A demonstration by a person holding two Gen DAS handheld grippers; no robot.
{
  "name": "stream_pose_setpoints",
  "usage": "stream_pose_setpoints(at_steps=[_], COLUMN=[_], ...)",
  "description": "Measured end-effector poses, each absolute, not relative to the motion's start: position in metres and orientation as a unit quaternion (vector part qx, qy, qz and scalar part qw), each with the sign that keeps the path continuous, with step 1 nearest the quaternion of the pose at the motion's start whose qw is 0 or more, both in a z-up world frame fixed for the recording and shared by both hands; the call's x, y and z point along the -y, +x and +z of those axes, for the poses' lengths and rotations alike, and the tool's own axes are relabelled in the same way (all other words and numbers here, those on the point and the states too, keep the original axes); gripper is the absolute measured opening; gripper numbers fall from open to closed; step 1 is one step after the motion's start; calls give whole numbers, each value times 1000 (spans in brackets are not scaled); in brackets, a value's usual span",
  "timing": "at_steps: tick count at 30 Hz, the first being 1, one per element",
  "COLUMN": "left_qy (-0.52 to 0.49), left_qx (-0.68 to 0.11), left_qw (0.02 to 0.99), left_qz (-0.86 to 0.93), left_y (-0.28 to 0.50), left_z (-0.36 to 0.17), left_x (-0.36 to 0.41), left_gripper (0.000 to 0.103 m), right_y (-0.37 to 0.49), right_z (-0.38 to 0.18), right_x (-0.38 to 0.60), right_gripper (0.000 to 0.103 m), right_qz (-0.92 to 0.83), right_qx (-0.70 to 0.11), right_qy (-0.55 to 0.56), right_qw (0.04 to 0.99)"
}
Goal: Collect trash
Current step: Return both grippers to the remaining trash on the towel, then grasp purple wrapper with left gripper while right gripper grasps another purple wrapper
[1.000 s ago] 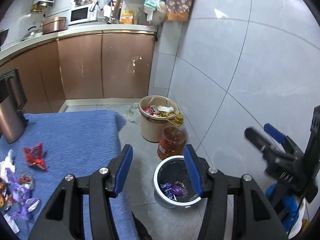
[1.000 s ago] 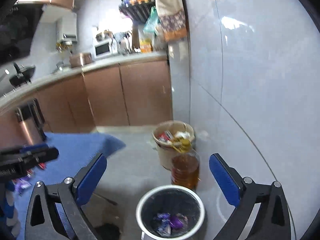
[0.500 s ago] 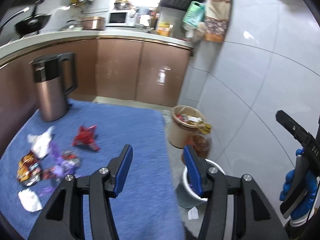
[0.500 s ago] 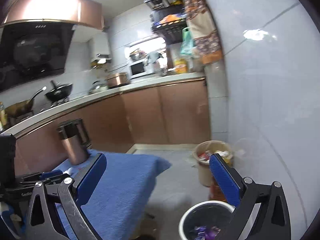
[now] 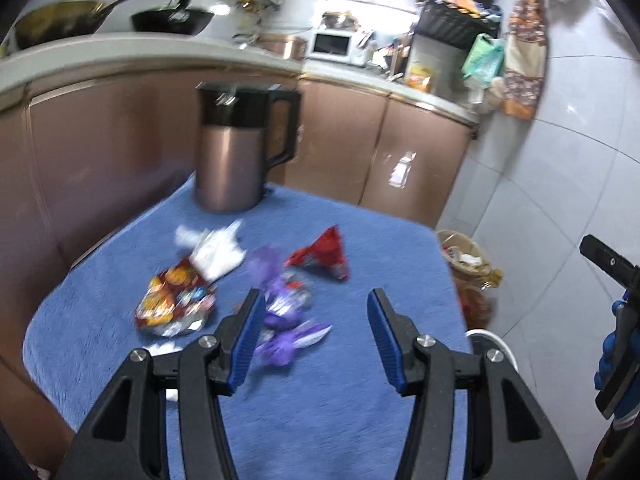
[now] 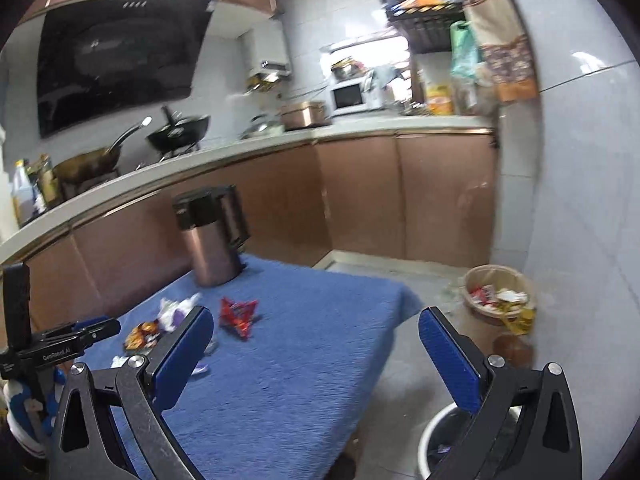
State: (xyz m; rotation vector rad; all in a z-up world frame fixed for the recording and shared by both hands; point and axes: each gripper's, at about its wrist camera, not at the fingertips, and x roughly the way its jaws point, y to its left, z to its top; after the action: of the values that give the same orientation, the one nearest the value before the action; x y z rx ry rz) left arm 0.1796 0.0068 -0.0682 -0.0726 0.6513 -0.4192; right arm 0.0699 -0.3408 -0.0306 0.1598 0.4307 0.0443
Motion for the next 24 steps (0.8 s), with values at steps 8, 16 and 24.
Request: stream_pose_setpoints(at_steps=[8,16,24], left_qy=[-42,-65,-73], left_qx=[-402,-435,-448], left_qw=[894,878,867], left_qz=[-192,-189,-206], left_y=[207,243,259], left_z=[-141,-172,-186], left_x=[-12,-5,0], left_gripper=[51,51,38], right_y=[129,181,227], right_z=[-70,-107,-136], right_x=[290,254,222], right_gripper=[103,103,89], right_qz=[101,161,214], right_qx=[-284,-336,-372], right_qy=[66,56,52], right_qw=[951,926,902])
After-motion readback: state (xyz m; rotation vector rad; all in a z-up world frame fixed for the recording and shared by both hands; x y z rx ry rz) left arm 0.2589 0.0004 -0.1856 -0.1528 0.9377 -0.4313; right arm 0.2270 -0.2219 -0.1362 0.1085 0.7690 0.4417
